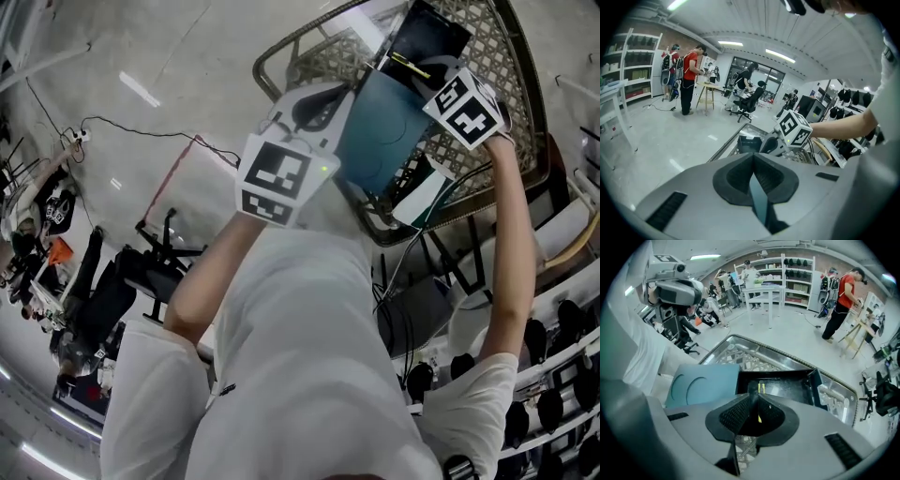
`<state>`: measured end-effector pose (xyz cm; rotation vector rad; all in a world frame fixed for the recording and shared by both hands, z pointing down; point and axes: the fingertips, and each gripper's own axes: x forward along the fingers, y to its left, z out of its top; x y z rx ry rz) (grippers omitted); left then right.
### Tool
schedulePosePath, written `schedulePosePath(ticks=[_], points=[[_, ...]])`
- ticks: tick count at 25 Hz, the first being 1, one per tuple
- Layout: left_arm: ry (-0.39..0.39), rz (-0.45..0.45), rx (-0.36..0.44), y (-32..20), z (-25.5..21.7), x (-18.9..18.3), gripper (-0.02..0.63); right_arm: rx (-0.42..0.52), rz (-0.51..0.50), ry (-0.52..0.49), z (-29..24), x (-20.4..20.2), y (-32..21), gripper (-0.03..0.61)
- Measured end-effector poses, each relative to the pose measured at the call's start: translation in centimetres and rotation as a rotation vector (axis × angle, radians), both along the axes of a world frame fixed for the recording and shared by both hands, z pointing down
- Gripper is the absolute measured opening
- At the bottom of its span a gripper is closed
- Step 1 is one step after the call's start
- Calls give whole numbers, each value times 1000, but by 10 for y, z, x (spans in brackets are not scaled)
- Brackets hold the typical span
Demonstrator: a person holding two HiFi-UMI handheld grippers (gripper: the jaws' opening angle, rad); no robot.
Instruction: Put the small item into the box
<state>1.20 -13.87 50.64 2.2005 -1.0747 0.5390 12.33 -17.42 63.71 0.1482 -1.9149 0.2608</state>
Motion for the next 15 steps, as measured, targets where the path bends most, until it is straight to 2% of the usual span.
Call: schedulePosePath(ticks=[8,15], points=[[2,9,55,12,-40,-3,3,191,153,-76,-84,10,4,15],[15,11,90,27,-77,-4,3,344,369,-220,-168,3,30,12]])
